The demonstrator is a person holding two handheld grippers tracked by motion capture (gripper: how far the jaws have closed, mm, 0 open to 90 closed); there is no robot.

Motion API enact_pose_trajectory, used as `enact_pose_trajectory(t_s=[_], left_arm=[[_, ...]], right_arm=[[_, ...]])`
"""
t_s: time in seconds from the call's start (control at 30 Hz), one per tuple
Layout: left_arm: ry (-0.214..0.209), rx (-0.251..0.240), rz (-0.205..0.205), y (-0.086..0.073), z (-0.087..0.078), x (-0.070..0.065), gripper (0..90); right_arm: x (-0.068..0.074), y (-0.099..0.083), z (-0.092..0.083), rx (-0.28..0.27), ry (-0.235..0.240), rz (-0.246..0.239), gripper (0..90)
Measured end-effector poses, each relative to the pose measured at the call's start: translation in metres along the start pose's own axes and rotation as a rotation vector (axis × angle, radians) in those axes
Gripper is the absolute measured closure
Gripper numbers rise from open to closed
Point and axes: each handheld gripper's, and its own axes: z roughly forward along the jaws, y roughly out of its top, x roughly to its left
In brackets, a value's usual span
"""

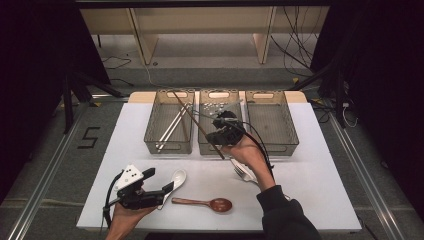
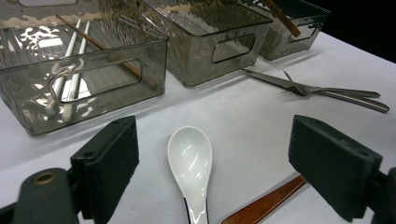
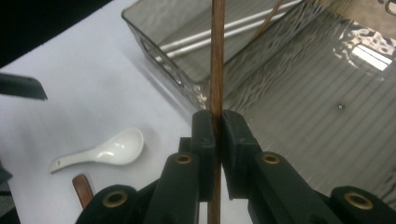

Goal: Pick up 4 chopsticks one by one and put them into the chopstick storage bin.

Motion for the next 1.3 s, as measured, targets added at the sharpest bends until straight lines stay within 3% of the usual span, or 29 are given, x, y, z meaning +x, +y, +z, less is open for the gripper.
enact_pose_trajectory(t_s=[0.73,1.3], left_arm=[[0.002,0.000,0.002,0.000,0.000,0.001,15.8],[-0.002,0.000,0.002,0.000,0.000,0.000,15.8]], right_arm=[[-0.004,0.041,0.025,-0.093,0.000,0.080,84.8],[-0.002,0.060,0.050,-0.107,0.000,0.132,84.8]])
